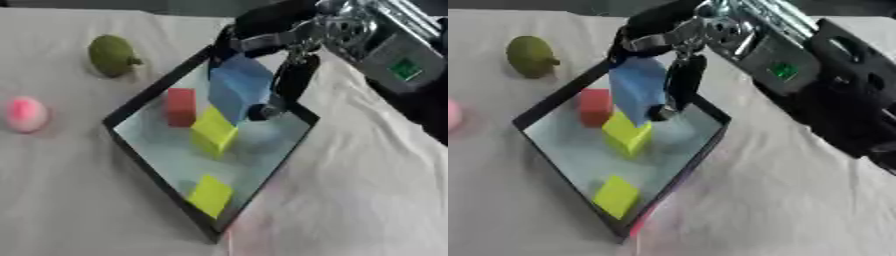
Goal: Pick up objects on the table and place them in the box.
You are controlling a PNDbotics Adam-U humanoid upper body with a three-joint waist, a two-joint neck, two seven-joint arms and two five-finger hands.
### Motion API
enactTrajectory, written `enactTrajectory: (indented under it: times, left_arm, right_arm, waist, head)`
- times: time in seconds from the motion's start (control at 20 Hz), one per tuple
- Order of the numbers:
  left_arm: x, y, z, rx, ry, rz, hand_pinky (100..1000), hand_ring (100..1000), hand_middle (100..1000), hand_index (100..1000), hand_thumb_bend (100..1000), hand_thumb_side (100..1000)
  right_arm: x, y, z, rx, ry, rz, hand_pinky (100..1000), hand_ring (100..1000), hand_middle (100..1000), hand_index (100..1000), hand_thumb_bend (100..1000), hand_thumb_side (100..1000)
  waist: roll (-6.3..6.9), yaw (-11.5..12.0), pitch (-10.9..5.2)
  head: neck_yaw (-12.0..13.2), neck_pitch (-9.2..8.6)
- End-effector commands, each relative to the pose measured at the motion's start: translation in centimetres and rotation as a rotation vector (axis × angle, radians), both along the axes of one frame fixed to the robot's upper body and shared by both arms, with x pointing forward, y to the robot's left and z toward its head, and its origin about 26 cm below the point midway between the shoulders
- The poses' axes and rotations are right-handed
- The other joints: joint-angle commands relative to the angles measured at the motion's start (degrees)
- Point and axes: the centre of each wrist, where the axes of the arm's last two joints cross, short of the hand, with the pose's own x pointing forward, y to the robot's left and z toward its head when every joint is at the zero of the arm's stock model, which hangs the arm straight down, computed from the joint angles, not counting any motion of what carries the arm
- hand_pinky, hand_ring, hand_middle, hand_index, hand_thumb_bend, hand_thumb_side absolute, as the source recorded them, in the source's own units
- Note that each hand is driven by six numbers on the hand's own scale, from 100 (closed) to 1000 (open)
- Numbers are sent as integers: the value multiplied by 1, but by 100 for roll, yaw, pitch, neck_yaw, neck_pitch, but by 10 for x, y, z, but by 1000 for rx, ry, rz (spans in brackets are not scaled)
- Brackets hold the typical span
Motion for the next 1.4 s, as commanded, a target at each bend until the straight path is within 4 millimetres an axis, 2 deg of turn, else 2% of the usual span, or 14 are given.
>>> enactTrajectory:
  times: [0.05,0.3,0.5,0.7,1.15,1.4]
  left_arm:
    - [-1,5,7,24,-19,5,792,840,799,811,298,649]
    - [-1,4,7,28,-16,1,792,840,799,811,297,650]
    - [-1,4,7,30,-16,-2,792,841,799,811,297,650]
    - [-1,4,7,30,-15,-2,792,841,799,811,296,650]
    - [-1,4,7,35,-14,-6,793,842,801,811,295,650]
    - [-1,5,8,34,-21,-1,792,842,801,811,294,649]
  right_arm:
    - [6,-5,-2,-13,-32,-22,766,720,685,772,431,100]
    - [10,-8,-14,-33,-18,-18,772,742,710,795,450,100]
    - [11,-8,-22,-51,-2,-6,808,806,781,854,491,172]
    - [11,-10,-23,-40,-15,-10,849,862,835,897,577,267]
    - [6,-19,-13,27,-56,-26,849,852,828,899,570,275]
    - [-20,-54,15,290,-120,-81,851,834,804,877,525,245]
  waist:
    - [17,-9,-227]
    - [26,-23,-228]
    - [25,-23,-238]
    - [24,-24,-242]
    - [20,-37,-255]
    - [17,-64,-246]
  head:
    - [15,-29]
    - [23,-35]
    - [19,-49]
    - [28,-47]
    - [59,-38]
    - [122,-48]
